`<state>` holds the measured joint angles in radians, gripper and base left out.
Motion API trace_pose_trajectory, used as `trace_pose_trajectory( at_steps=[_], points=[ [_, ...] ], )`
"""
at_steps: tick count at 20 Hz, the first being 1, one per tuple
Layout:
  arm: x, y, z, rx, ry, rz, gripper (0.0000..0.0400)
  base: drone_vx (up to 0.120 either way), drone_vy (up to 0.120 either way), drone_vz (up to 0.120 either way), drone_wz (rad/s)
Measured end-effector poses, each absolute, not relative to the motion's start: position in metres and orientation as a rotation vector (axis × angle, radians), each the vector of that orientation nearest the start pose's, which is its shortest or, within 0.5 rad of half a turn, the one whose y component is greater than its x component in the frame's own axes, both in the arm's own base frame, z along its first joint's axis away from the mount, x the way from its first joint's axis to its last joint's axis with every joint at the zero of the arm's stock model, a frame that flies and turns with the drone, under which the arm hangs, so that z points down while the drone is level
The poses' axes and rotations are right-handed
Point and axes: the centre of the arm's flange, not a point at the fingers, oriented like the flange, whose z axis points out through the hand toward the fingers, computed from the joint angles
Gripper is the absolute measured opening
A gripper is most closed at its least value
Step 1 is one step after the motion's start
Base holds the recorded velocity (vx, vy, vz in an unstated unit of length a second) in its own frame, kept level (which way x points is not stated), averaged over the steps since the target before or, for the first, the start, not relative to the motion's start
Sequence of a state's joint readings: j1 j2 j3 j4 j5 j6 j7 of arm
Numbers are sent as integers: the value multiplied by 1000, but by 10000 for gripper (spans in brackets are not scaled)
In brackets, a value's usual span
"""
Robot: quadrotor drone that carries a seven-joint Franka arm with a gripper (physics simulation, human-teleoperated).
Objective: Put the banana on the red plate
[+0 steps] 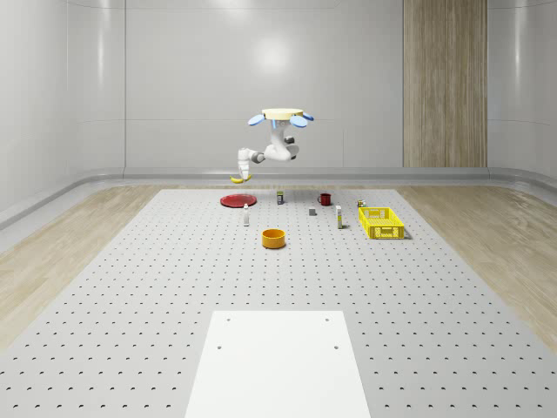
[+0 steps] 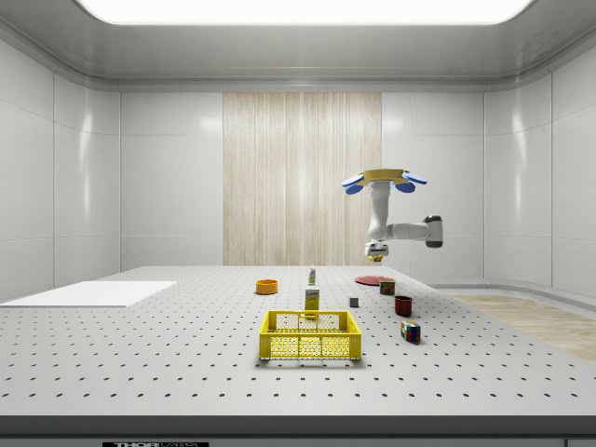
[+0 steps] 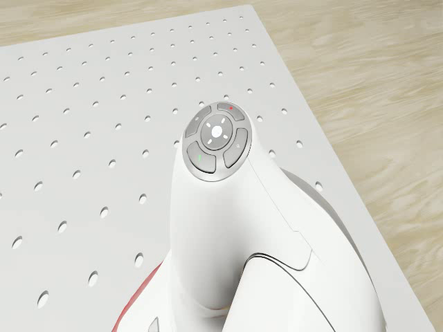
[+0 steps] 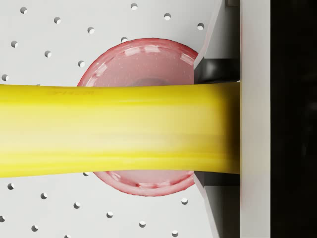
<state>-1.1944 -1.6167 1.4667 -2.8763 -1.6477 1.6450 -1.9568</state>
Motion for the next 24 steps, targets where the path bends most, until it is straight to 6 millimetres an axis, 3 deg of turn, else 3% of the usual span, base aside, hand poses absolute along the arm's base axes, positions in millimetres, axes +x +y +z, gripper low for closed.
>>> trace_pose_trajectory(
  at_steps=[3, 17, 24],
  points=[
    [307, -5, 469, -15, -14, 3397, 192, 107, 0, -27, 0],
    [307, -5, 469, -15, -14, 3397, 192, 0, 0, -120, 0],
    [306, -5, 486, -15, -14, 3399, 192, 0, 0, -6, 0]
  ],
)
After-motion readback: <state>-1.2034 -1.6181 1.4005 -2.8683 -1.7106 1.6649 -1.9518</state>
